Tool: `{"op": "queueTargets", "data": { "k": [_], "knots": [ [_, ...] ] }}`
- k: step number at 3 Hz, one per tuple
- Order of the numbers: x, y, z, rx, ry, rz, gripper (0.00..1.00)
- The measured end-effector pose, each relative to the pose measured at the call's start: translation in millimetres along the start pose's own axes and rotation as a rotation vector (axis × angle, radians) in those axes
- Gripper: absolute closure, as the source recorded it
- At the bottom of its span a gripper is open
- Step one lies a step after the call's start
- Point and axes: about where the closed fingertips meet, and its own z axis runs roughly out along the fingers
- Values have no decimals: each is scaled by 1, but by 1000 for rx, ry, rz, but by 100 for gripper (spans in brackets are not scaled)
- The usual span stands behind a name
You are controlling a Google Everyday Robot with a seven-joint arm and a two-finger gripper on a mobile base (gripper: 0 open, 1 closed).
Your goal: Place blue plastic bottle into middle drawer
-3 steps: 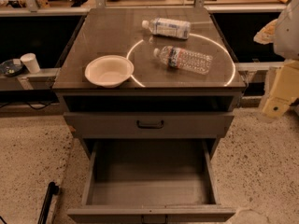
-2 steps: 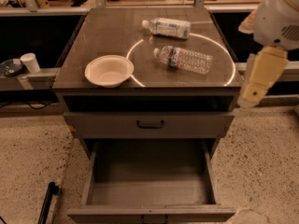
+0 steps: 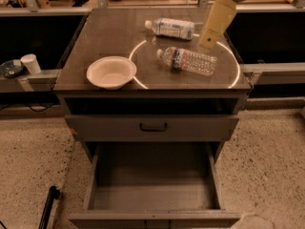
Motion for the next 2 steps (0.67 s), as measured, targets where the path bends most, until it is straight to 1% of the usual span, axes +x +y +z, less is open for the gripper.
{"op": "queueTargets", "data": {
  "k": [1, 2],
  "knots": [
    [-14, -17, -17, 48, -43, -2, 0],
    [-14, -17, -17, 48, -43, -2, 0]
  ]
}}
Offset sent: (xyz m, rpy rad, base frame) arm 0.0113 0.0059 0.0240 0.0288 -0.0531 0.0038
